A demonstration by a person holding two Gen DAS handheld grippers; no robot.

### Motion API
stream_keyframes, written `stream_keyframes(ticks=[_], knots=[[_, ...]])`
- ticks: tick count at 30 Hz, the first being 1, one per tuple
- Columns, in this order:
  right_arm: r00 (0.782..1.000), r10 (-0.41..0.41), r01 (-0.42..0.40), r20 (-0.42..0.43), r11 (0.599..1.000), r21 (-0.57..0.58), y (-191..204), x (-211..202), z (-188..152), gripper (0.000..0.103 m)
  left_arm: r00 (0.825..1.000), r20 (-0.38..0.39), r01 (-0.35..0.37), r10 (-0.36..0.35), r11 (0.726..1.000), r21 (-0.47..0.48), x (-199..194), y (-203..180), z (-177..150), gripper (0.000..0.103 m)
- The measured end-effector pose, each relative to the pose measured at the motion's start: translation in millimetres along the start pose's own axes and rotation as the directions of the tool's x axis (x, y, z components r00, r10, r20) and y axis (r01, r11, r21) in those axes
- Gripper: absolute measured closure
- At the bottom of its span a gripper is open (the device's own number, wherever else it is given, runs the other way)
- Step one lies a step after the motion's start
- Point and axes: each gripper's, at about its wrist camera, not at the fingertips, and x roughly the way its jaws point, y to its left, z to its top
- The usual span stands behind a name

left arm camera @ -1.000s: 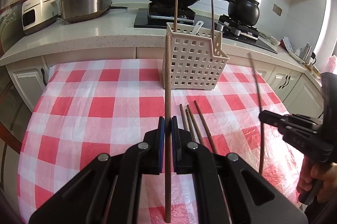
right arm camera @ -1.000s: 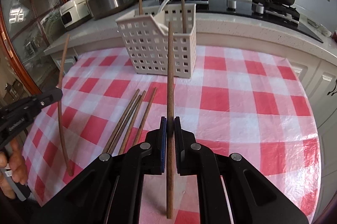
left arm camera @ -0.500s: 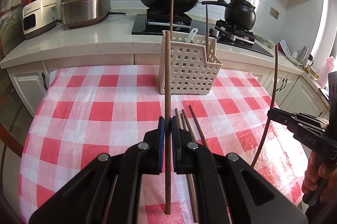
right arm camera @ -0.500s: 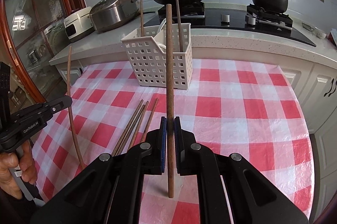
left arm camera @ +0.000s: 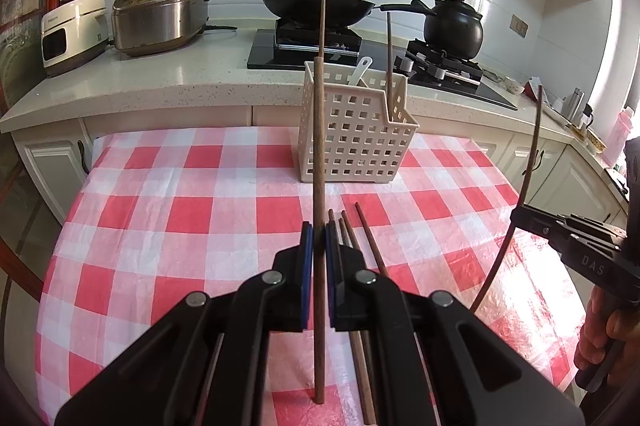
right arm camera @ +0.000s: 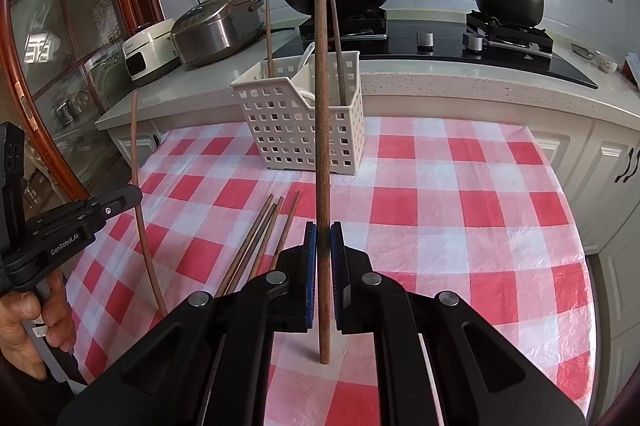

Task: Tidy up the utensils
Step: 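Lower both held chopsticks into the white caddy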

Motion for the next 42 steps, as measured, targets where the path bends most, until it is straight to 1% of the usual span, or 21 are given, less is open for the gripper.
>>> stream_keyframes(ticks=[11, 15, 19, 23, 27, 30, 35, 38, 42], knots=[[1.000, -0.002, 0.002, 0.013, 1.000, -0.001, 1, -3, 7, 0.095, 0.999, 0.032, 0.002, -0.003, 1.000, 0.018, -4, -3, 17, 0.097], [1.000, -0.004, 0.004, 0.026, 1.000, -0.012, 2, -4, 20, 0.095, 0.999, 0.050, 0.014, -0.015, 1.000, 0.024, -5, -4, 29, 0.097], [0.999, -0.006, 0.007, 0.037, 0.999, -0.032, 4, -2, 39, 0.095, 0.997, 0.077, 0.018, -0.021, 0.999, 0.040, -6, -6, 54, 0.097], [0.999, -0.003, 0.005, 0.055, 0.999, -0.043, 4, 0, 67, 0.095, 0.994, 0.102, 0.034, -0.039, 0.998, 0.051, -7, -9, 85, 0.097], [0.997, -0.002, 0.006, 0.077, 0.998, -0.058, 4, 4, 105, 0.095, 0.989, 0.131, 0.055, -0.064, 0.996, 0.067, -7, -13, 121, 0.097], [0.995, 0.007, 0.000, 0.095, 0.998, -0.066, 6, 6, 131, 0.095, 0.983, 0.169, 0.053, -0.065, 0.996, 0.076, -10, -17, 153, 0.097], [0.990, -0.003, 0.014, 0.144, 0.997, -0.080, 7, 8, 176, 0.095, 0.972, 0.223, 0.049, -0.068, 0.995, 0.092, -10, -26, 197, 0.097], [0.986, -0.007, 0.020, 0.168, 0.997, -0.076, 6, 15, 201, 0.095, 0.970, 0.233, 0.044, -0.066, 0.994, 0.099, -3, -32, 218, 0.097], [0.985, -0.001, 0.014, 0.175, 0.997, -0.074, 4, 28, 219, 0.095, 0.969, 0.241, 0.040, -0.062, 0.995, 0.096, 13, -40, 234, 0.097]])
